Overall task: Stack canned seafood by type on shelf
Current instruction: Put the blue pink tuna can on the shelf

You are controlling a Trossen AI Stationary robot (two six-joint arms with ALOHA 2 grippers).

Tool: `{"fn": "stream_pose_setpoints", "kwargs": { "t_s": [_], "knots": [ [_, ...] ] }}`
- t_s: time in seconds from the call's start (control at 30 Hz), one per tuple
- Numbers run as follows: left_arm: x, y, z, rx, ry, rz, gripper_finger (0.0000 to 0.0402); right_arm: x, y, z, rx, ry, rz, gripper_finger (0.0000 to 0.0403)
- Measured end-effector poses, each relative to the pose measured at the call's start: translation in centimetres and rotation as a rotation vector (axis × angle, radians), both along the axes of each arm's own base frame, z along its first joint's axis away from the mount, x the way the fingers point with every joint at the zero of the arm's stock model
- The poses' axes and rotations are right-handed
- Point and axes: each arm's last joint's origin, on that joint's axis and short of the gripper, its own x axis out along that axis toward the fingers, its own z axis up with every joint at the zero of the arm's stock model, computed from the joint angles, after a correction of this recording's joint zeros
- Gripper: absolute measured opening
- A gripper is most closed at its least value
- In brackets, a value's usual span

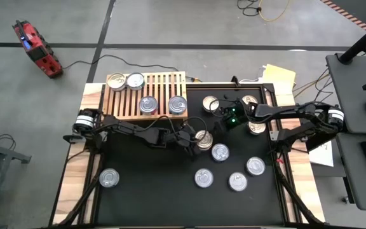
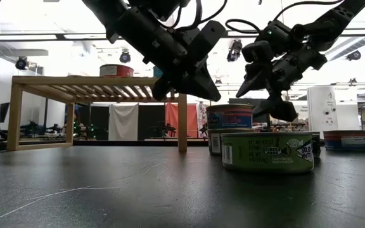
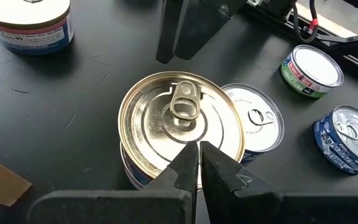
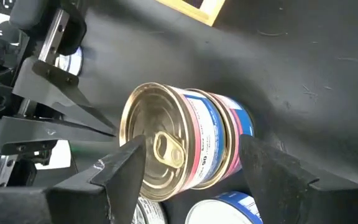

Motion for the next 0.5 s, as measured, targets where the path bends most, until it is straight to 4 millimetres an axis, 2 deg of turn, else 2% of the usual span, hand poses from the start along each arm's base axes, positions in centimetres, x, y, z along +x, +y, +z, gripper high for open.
{"fn": "stream_pose_setpoints", "kwargs": {
  "t_s": [0.27, 0.5],
  "knots": [
    [0.07, -0.02, -0.26, -0.001, 0.004, -0.006, 0.0, -0.02, 0.01, -0.03, 0.002, 0.004, -0.001, 0.0243],
    [-0.17, -0.06, -0.68, -0.023, 0.011, 0.009, 0.0, -0.09, 0.1, -0.14, 0.035, 0.015, -0.014, 0.0266]
  ]
}}
